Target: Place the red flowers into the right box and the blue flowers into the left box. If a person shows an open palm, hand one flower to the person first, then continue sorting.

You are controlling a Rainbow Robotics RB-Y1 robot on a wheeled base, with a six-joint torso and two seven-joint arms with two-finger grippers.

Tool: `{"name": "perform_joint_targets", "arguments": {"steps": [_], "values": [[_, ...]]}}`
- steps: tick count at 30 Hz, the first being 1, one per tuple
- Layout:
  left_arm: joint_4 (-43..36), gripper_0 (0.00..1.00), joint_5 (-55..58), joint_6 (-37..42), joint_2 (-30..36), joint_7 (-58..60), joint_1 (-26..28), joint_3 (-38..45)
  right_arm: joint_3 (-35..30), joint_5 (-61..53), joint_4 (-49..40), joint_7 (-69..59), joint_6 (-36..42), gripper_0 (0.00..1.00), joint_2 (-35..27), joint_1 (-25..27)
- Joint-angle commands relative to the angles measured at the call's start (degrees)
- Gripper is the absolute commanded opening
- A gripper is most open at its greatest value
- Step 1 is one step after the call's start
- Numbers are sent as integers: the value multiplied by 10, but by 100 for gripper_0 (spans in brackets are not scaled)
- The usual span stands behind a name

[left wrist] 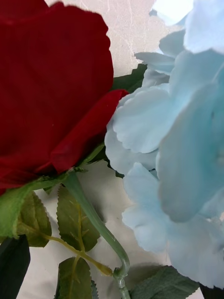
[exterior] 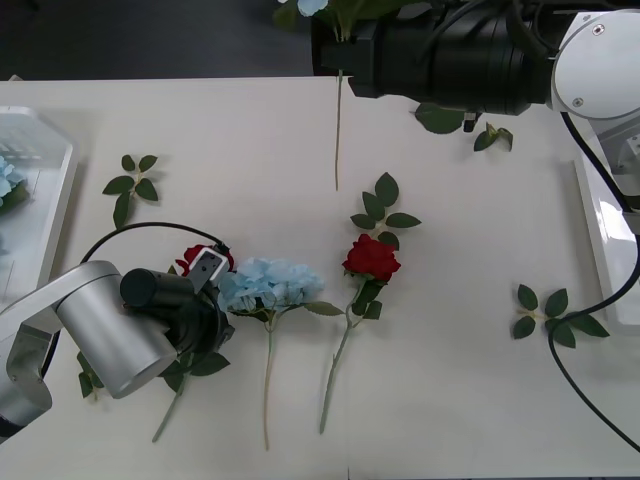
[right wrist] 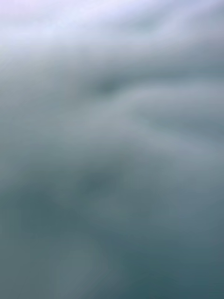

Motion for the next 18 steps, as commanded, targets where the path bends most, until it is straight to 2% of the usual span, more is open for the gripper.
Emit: {"name": "perform_joint_targets", "arguments": {"steps": [1, 9, 13, 18], "values": [[-3, 100, -1, -7, -5, 6, -19, -7, 21, -12, -6, 21, -38, 0, 14, -23], [-23, 100, 7, -19, 15, 8, -20, -6, 74, -23, 10, 25, -102, 0, 14, -21], [-85, 100, 60, -27, 71, 8, -10, 22, 79, -23, 13, 24, -103, 0, 15, -21], [-169, 100, 164, -60, 148, 1, 36, 92, 81, -23, 13, 21, -103, 0, 15, -21]]}}
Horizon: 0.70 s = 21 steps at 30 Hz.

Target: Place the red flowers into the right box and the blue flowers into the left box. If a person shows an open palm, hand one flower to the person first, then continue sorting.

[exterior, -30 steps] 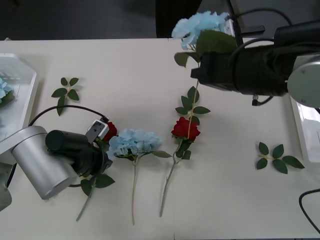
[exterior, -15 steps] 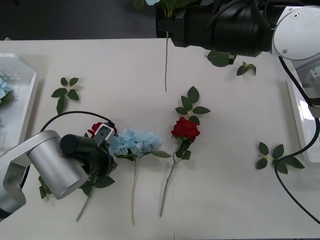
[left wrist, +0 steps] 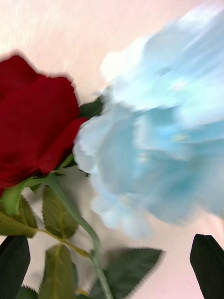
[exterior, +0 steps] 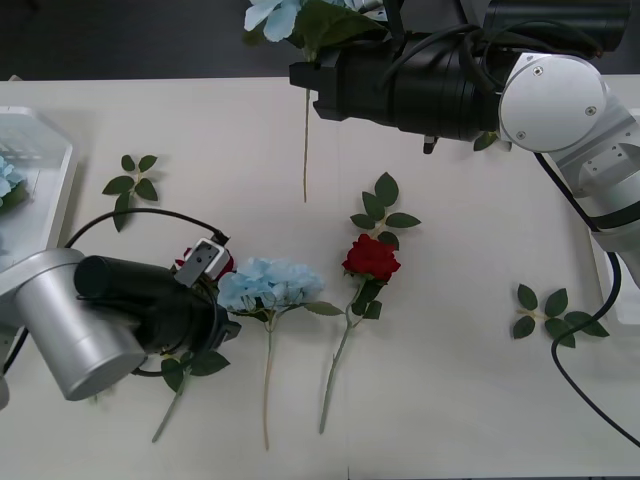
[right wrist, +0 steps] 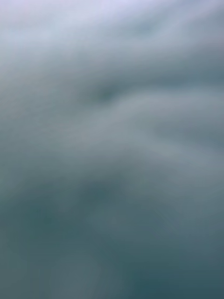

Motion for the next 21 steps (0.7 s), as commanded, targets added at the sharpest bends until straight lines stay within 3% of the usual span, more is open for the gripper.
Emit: {"name": "perform_joint_targets", "arguments": {"steps": [1, 5, 11, 21], "values": [[-85, 100, 71, -45, 90, 1, 39, 76, 4, -6, -6, 4, -8, 0, 11, -20], [-101, 100, 158, -130, 117, 1, 52, 109, 4, -6, -5, 3, -8, 0, 11, -20], [-94, 100, 195, -270, 86, 1, 46, 112, 5, -6, -5, 1, -8, 0, 11, -19], [-80, 100, 189, -305, -3, -1, -2, 115, 10, -16, -5, -2, -8, 0, 12, -19]]}}
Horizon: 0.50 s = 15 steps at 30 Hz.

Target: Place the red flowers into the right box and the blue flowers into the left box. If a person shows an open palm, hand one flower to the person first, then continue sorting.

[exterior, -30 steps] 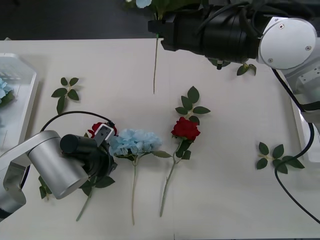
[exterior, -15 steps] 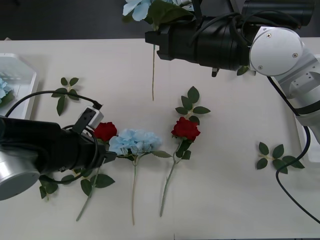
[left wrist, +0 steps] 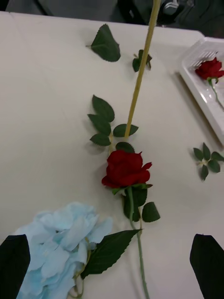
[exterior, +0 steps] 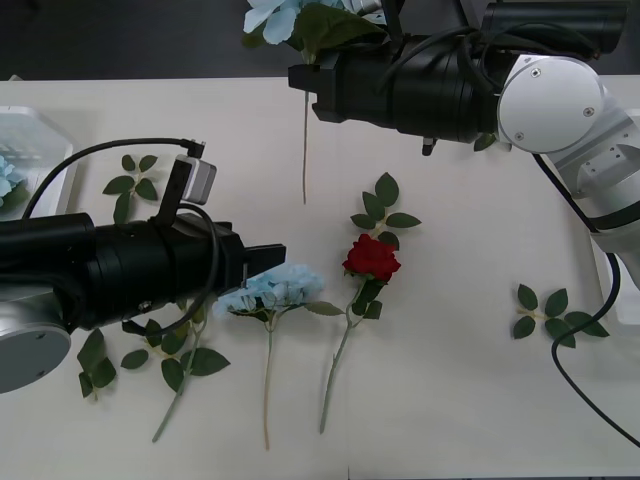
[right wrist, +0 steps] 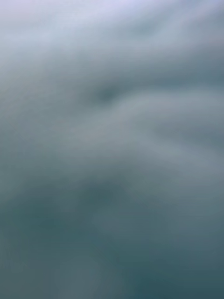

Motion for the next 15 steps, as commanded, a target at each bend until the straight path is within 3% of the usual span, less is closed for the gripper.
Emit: {"name": "perform_joint_targets", "arguments": {"steps": [1, 15], "values": [[7, 100, 1, -12, -62, -2, -45, 12, 6, -10, -8, -3, -7, 0, 12, -19], [110, 100, -24, -58, -195, -33, -101, 13, 7, -15, -8, -5, -7, 0, 12, -19]]}}
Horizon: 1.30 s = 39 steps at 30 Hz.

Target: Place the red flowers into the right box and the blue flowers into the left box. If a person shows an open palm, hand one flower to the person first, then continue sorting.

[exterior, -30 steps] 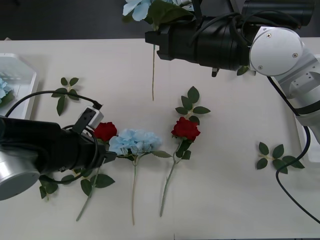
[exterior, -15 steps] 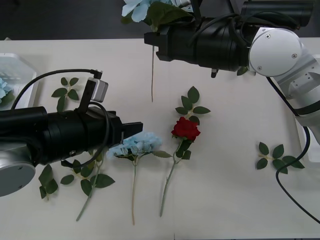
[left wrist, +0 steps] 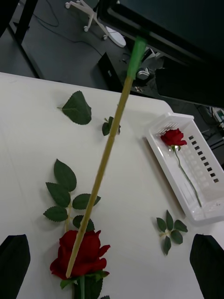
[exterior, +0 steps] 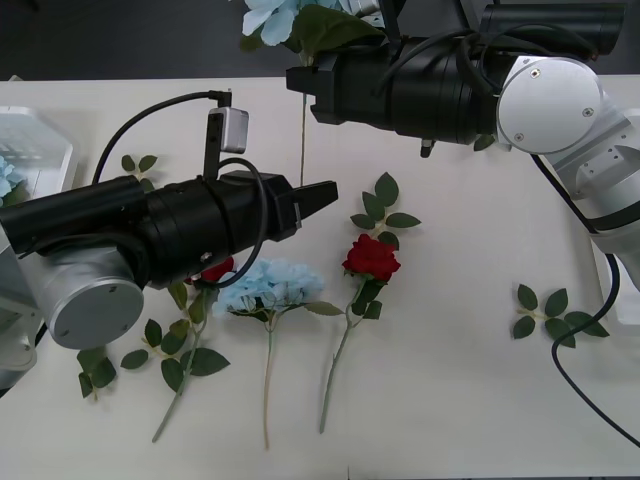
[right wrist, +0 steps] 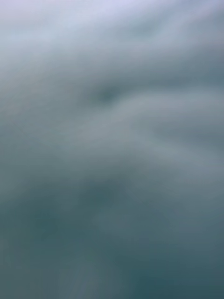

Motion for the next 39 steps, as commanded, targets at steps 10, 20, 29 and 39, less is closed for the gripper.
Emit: {"name": "perform_joint_targets", "arguments": {"steps": [10, 20, 29, 39], "values": [[40, 6, -25, -10, -49, -43, -56, 12, 5, -11, -8, -5, -8, 0, 12, -18], [41, 0, -30, -10, -49, -43, -56, 12, 5, -13, -8, -5, -9, 0, 11, -18], [41, 0, -36, -10, -48, -43, -56, 12, 5, -13, -8, -5, -9, 0, 12, -19], [41, 0, -44, -10, -40, -42, -56, 13, 5, -10, -8, -5, -25, 100, 8, -18]]}}
